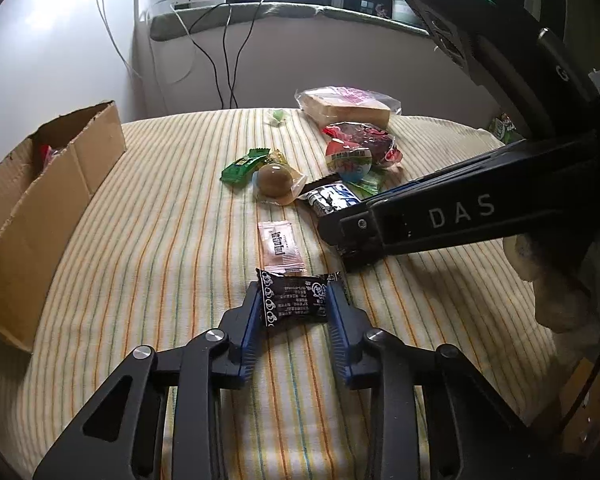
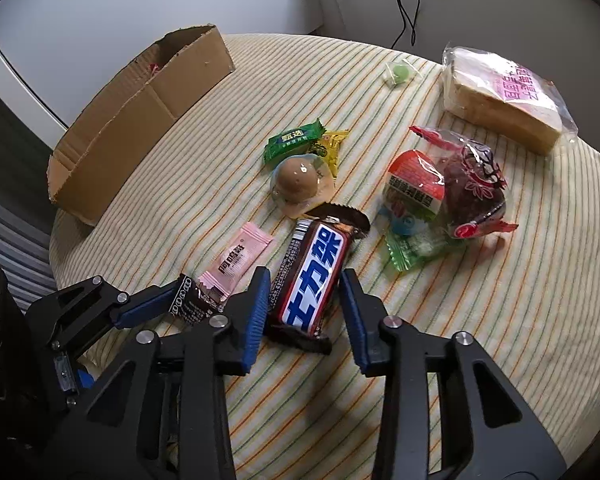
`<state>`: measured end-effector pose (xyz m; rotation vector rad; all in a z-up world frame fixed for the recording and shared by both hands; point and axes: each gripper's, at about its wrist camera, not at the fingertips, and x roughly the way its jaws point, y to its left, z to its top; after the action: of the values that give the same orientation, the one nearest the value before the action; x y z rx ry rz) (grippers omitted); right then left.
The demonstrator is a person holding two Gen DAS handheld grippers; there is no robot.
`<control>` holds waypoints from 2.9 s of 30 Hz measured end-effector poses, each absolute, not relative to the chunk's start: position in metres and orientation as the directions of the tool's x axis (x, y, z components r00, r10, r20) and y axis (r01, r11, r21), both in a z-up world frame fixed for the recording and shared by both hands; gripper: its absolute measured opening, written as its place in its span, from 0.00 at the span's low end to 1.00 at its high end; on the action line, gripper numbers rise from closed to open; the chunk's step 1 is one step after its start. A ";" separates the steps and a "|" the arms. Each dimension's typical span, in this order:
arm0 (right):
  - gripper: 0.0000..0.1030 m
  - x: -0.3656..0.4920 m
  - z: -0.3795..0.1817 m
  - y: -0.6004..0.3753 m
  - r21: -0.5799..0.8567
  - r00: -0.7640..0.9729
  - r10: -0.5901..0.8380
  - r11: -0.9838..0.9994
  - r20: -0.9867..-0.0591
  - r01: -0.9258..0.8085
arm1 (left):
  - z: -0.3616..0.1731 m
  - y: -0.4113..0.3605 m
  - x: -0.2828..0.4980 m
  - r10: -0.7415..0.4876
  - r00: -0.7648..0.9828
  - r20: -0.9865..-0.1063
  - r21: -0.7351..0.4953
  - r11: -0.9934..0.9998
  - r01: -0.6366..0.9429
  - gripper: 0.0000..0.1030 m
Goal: Organize snacks
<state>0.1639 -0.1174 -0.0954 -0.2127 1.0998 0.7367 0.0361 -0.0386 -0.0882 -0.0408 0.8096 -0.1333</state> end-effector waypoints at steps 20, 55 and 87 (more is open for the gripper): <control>0.30 0.155 -0.091 -0.139 0.223 0.257 0.453 0.764 -0.853 -0.605 | -0.093 -0.057 0.038 -0.150 0.689 -0.709 -0.055 0.986 0.159 0.54; 0.30 0.140 -0.083 -0.153 0.198 0.303 0.442 0.782 -0.844 -0.591 | -0.078 -0.048 0.015 -0.250 0.732 -0.634 -0.150 0.968 0.201 0.09; 0.30 0.141 -0.052 -0.155 0.204 0.352 0.488 0.770 -0.799 -0.604 | -0.047 -0.022 0.027 -0.259 0.767 -0.586 -0.192 0.965 0.179 0.09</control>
<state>0.1414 -0.1548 -0.0518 -0.1343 0.9831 0.7088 0.0266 -0.0216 -0.0468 -0.1278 0.6543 -0.2387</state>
